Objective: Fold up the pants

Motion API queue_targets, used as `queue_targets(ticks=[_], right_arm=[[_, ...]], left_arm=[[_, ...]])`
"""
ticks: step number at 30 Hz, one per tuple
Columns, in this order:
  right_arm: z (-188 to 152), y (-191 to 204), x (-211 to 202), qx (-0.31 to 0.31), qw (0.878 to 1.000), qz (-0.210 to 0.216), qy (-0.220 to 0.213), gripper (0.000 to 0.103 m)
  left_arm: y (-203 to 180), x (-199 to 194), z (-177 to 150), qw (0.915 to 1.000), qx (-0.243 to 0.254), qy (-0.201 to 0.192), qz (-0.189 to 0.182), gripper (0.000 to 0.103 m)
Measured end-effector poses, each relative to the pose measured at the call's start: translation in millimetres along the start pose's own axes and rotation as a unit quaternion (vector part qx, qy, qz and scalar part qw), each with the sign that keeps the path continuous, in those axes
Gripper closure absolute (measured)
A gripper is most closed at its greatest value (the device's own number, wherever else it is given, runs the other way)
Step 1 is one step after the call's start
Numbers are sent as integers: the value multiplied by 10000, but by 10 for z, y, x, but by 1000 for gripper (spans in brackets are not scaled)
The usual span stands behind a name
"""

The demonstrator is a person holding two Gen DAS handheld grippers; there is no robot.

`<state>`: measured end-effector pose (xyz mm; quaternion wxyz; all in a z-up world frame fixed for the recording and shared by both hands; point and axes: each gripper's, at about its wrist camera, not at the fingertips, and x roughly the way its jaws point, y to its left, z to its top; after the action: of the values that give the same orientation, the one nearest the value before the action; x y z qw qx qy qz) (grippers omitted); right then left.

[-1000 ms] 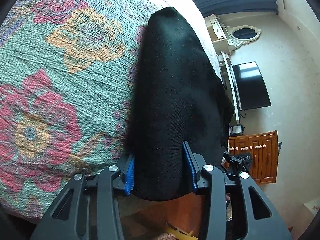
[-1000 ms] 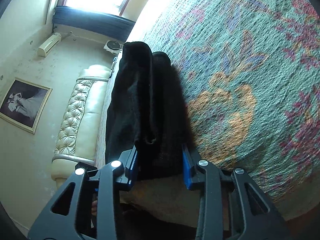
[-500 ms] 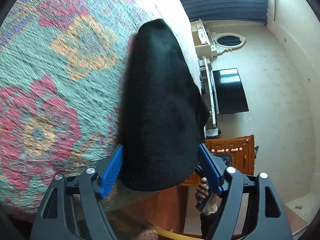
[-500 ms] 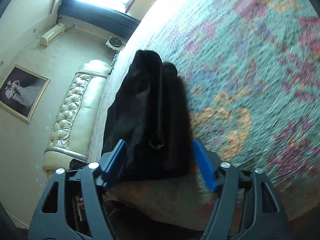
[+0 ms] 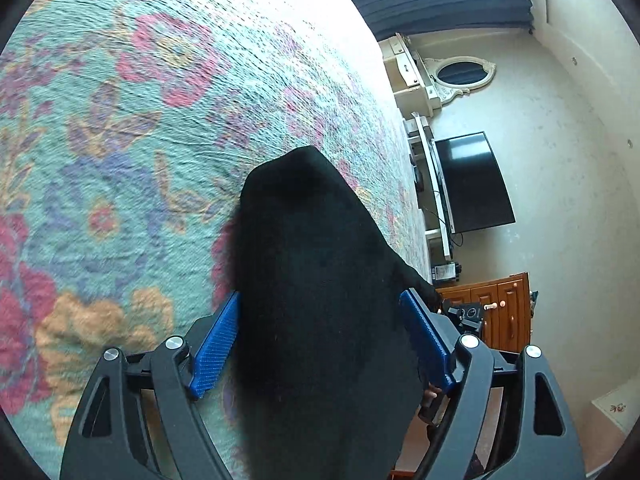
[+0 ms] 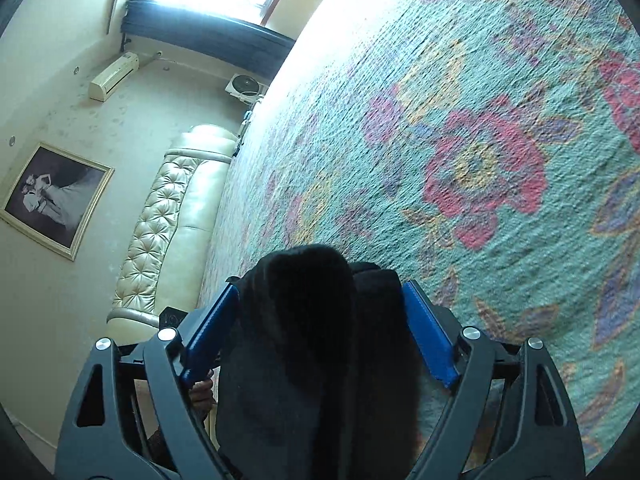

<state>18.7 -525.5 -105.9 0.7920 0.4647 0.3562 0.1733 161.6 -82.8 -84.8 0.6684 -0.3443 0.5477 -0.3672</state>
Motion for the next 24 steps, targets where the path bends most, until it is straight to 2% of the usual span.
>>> queue_targets(ticks=[1,2,3,4,6,7,12,18,24], right_arm=[[27,-15,38,24,10000,6,14,24],[46,-21,76,9,10000,15,52,33],[52,-28,120,-3,9999,-100,123,60],[50,-69,176,61,9994,-206,253,66],[38,-128,187,76,9996,-107,241,70],[33,-150,181,90,9997,-53,215,70],[-24,-132,175,30,10000,-48,53,70],[-94,-138,193,-3,10000,41,-72,71],[-114,-20,238,-78,9999,-54,-97,72]], left_arm=[[-11,61,30,10000,-10,49,3,23],[-25,107,46,10000,7,80,2,23],[-37,141,69,9999,57,114,22,23],[-58,172,77,9998,127,147,99,25],[-102,268,78,9968,385,234,667,59],[-114,297,71,9949,485,247,847,61],[-220,329,17,9915,604,43,1153,67],[-227,296,-28,9891,630,-129,1326,70],[-296,201,-77,9821,1075,-217,1534,72]])
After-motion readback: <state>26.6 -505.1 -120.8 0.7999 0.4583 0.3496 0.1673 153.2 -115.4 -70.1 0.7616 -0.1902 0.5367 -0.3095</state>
